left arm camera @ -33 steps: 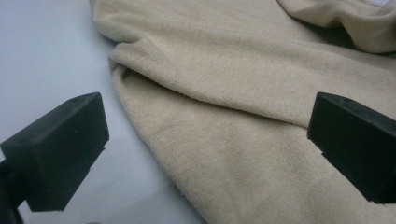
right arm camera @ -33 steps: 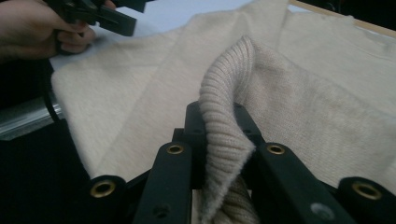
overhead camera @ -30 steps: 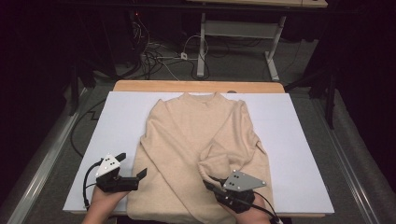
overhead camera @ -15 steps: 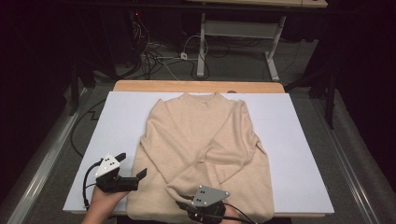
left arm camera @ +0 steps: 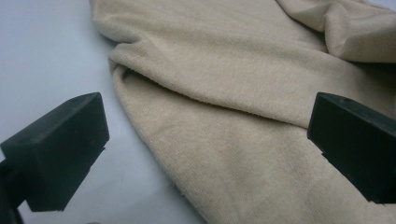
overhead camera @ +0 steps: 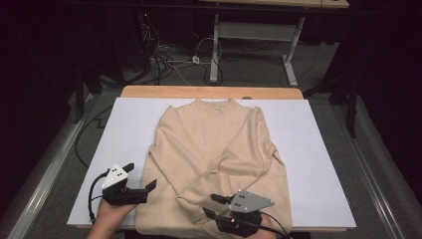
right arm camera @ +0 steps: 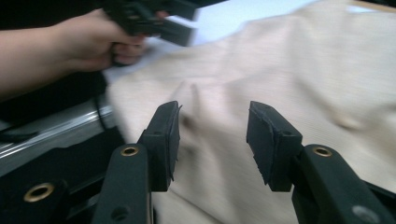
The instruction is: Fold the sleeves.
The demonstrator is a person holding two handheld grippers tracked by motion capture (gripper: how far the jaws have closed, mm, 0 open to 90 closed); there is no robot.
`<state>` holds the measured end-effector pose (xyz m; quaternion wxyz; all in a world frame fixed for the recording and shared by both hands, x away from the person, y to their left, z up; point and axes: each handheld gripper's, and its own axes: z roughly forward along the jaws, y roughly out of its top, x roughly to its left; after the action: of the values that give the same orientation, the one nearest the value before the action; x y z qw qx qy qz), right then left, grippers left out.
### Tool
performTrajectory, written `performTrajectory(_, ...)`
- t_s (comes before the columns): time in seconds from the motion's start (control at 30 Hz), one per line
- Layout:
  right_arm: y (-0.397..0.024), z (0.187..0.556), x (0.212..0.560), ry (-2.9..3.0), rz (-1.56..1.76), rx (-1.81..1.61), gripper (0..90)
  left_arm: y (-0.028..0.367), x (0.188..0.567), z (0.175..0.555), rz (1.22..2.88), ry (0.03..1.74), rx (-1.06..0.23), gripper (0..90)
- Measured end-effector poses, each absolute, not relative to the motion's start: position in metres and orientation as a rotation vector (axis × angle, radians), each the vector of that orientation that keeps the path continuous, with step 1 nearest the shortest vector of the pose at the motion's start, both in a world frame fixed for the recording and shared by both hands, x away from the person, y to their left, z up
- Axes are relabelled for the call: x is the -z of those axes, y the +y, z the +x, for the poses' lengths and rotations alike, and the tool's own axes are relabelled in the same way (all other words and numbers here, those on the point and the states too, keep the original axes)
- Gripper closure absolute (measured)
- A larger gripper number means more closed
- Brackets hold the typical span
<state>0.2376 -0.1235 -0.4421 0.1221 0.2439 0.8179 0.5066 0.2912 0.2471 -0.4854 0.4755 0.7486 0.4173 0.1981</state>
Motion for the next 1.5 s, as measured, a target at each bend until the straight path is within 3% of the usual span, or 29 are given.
performTrajectory(0.3,-0.190,0.246,0.456,2.289,0.899,-1.343,53.7,0.239,0.482,0.290,1.859,1.000,-0.458,1.5)
performTrajectory(0.47,-0.210,0.248,0.471,2.264,0.974,-1.339,53.8,0.206,0.467,0.277,1.902,0.845,-0.403,33.4)
performTrajectory(0.7,-0.220,0.247,0.474,2.260,0.985,-1.323,54.1,0.153,0.472,0.271,2.102,0.698,-0.305,52.6)
performTrajectory(0.87,-0.221,0.245,0.474,2.266,0.971,-1.321,54.2,0.139,0.482,0.271,2.203,0.655,-0.271,70.9)
performTrajectory(0.97,-0.221,0.244,0.472,2.256,0.973,-1.333,54.3,0.143,0.480,0.270,2.167,0.667,-0.250,83.2)
performTrajectory(1.2,-0.226,0.246,0.471,2.241,0.997,-1.366,54.9,0.179,0.459,0.259,2.108,0.750,-0.275,84.2)
performTrajectory(1.37,-0.226,0.248,0.474,2.250,1.004,-1.352,55.0,0.198,0.473,0.248,2.061,0.817,-0.264,83.6)
performTrajectory(1.5,-0.226,0.250,0.474,2.244,1.012,-1.346,54.9,0.197,0.473,0.245,2.035,0.821,-0.312,60.8)
